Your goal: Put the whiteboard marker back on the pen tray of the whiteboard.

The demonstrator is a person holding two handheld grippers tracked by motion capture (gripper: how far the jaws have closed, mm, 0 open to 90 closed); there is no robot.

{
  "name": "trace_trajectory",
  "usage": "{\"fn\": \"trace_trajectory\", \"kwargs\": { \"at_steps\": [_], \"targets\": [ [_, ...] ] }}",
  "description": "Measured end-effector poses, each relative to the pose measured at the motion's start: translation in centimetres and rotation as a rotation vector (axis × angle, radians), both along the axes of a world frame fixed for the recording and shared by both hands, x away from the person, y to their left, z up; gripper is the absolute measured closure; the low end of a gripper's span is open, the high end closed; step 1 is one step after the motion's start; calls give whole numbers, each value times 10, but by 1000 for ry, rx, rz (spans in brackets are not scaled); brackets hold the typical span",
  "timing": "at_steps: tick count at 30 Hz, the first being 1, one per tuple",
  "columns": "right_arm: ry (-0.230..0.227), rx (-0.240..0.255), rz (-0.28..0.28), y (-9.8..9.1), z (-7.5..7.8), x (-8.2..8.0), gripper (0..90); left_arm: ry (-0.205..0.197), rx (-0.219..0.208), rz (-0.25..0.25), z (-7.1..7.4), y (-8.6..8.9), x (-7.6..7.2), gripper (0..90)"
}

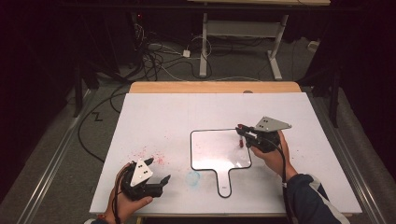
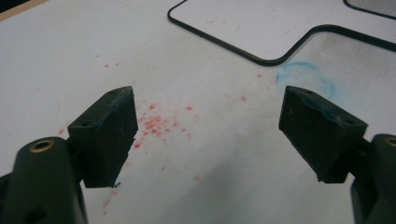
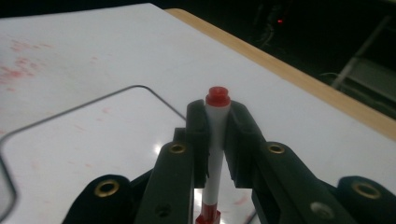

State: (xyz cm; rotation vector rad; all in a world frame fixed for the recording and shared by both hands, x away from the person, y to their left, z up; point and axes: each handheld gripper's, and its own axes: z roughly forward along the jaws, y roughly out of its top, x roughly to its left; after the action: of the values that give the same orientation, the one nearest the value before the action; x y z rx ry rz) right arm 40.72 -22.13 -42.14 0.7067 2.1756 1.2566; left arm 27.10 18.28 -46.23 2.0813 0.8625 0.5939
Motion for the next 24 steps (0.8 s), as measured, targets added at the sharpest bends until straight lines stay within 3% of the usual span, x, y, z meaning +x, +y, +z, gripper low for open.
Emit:
{"fn": "trace_trajectory", "kwargs": {
  "at_steps": [2,5,8,10,12,17,19,22,24],
  "targets": [
    [15,23,8,-1,-1,0,814,-2,-1,8,-1,2,1,187],
    [62,86,78,2,-2,-3,814,0,-3,11,-1,4,3,187],
    [72,96,127,7,-3,-8,814,1,3,7,-2,3,3,187],
    [51,66,116,7,-2,-9,814,2,7,4,-2,3,3,187],
    [20,37,69,2,-2,-7,814,5,8,2,-3,2,3,187],
    [4,36,-10,-12,-2,-2,814,9,16,-5,-4,1,4,187],
    [14,57,-5,-12,-3,-2,814,9,20,-6,-4,1,4,187],
    [66,122,61,-7,-5,-4,814,10,21,-9,-4,1,5,187],
    [80,120,106,1,-4,-11,814,12,23,-12,-4,0,5,187]
  ]
}}
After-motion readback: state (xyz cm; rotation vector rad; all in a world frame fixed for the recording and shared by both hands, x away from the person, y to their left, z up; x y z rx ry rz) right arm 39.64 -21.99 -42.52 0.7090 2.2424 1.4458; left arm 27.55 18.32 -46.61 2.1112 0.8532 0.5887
